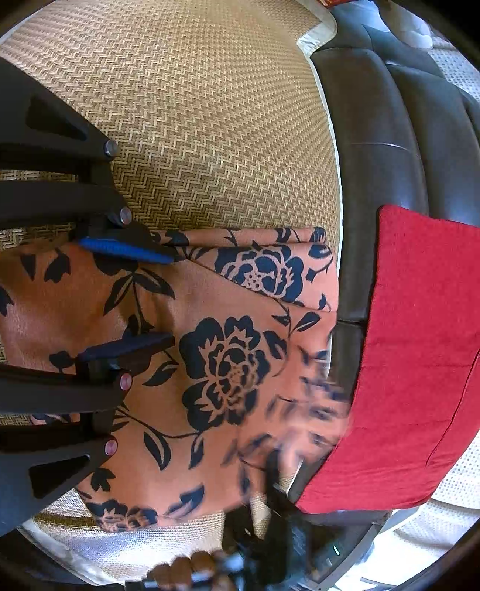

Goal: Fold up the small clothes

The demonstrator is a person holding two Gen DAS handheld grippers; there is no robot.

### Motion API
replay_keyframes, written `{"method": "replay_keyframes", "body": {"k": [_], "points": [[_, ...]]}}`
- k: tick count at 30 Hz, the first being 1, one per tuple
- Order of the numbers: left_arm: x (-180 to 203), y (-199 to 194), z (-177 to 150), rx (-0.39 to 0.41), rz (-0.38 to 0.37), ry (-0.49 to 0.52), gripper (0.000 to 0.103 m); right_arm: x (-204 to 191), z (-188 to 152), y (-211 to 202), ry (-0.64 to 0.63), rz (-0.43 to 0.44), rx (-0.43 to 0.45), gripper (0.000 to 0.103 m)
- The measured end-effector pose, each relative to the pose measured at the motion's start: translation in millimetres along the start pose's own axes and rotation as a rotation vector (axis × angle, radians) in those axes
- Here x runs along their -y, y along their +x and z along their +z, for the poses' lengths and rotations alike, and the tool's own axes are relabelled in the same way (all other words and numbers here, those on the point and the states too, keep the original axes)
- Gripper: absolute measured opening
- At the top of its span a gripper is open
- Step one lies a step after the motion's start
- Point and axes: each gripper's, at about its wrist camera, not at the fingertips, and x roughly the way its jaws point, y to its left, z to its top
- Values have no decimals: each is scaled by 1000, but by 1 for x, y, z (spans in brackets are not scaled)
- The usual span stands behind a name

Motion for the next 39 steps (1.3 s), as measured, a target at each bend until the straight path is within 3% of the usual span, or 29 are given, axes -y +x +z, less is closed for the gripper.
{"method": "replay_keyframes", "body": {"k": [2, 3, 5, 6, 8, 9, 10, 11, 14, 15, 16, 17, 19, 21, 26, 27, 28, 29, 32, 34, 35, 36, 37, 39], "points": [[0, -1, -1, -1, 4, 7, 41, 14, 2, 9, 64, 25, -24, 47], [-2, -1, -1, 1, -3, 1, 41, 16, 3, 4, 95, 93, -12, 64], [-3, 0, -2, 3, -9, -6, 41, 13, 11, -4, 114, 168, 32, 88], [-2, 0, -2, 3, -5, -2, 41, 12, 15, -7, 115, 183, 54, 90], [-1, 1, -3, 4, 1, 2, 41, 9, 35, 7, 104, 158, 49, 86], [-2, 2, -3, 3, 0, 1, 41, 10, 43, 20, 115, 129, 13, 56], [-2, 1, -3, 3, -3, -1, 41, 12, 50, 33, 136, 71, -32, 34], [-2, -5, -2, 2, -8, -4, 41, 10, 52, 34, 144, 71, -36, 34], [-4, -5, -2, 7, -14, -11, 41, -12, 48, 10, 46, 121, 59, 36], [-2, -4, -2, 5, -7, 0, 41, -6, 49, 15, 68, 92, 53, 49], [-1, -4, -2, 3, -2, 4, 41, 4, 47, 22, 118, 23, 23, 55], [-1, -5, -2, 0, -2, 2, 41, 10, 42, 26, 151, 26, 0, 56], [-3, -5, -1, 1, -10, -10, 41, 3, 33, 13, 126, 103, 15, 79], [-2, -5, -1, 3, -8, -13, 41, -5, 19, 1, 105, 145, 5, 86], [-2, -4, -3, 7, -11, -14, 41, -20, -28, 16, 43, 73, -102, 83], [-3, -4, -2, 6, -12, -17, 41, -24, -34, 17, -10, 51, -82, 71], [-3, -3, -2, 2, -11, -21, 41, -35, -34, 19, -59, 0, -84, 34], [-3, -5, -1, -2, -11, -22, 41, -42, -35, 18, -67, -20, -95, 34], [-6, -15, 5, -8, -21, -60, 43, -76, -40, -7, -148, -28, -2, 33], [-15, -30, 5, 23, -15, -142, 60, -83, -42, -10, -160, -37, 18, 33], [-19, -37, 2, 47, -21, -177, 73, -81, -38, -7, -157, -68, 17, 40], [-23, -41, -3, 62, -38, -209, 81, -71, -37, -2, -145, -120, 2, 58], [-26, -40, -8, 46, -56, -236, 82, -58, -33, 7, -103, -132, -40, 69], [-26, -24, -17, -42, -79, -242, 82, -43, -35, 18, -16, 2, -76, 73]]}}
